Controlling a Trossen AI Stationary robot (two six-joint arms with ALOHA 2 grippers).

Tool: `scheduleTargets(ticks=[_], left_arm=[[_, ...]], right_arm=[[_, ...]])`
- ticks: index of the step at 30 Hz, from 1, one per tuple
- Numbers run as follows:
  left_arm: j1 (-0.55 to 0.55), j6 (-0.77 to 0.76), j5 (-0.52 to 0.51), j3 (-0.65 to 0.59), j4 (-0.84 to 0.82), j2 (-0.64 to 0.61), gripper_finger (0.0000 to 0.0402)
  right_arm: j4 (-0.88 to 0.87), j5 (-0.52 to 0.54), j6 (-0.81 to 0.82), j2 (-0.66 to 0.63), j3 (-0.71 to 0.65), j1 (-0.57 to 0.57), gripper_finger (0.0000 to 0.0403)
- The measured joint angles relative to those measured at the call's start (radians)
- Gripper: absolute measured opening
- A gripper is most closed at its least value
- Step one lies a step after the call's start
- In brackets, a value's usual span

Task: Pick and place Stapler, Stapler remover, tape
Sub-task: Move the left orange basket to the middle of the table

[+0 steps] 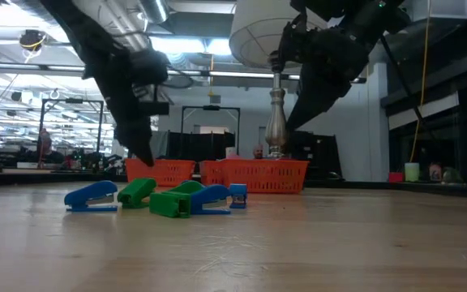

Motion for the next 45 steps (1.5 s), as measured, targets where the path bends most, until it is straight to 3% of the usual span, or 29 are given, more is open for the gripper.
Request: scheduleTargets(ticks=[5,9,14,20,25,35,41,45], left_arm=[[0.034,0.028,-0.032,0.000,0.026,0.075,0.0168],[0.033,0.028,0.077,0.000,0.020,0.087,0.0157],[-0.006,0.010,0.136,0.000,-0.029,0.087,0.0093],[-0.109,-0.115,0.212,0.002,-0.118,0.085,0.0009],[-0.253,-0.210,0.261,0.002,-0.120,0.085,0.0006],[-0.544,-0.379,0.255,0.002,-0.007,0.085,0.0004],[-0.602,-0.419,0.158,0.000,0.041,0.086,0.0006],[-0.601,-0.420,0.176,0.000,0.051,0.087,0.0005]], right_arm=[[0.004,0.000,-0.015,0.000,0.000,0.000,0.0022],[0.003,0.000,-0.025,0.000,0.000,0.000,0.0022],[0.003,0.000,-0.042,0.000,0.000,0.000,0.0022],[0.001,0.000,-0.042,0.000,0.000,0.000,0.0022],[0.000,0.000,-0.058,0.000,0.000,0.000,0.0022],[0.006,0.000,-0.062,0.000,0.000,0.000,0.0022],[0.007,0.000,-0.064,0.000,0.000,0.000,0.0022],[0.008,0.000,-0.063,0.000,0.000,0.000,0.0022]])
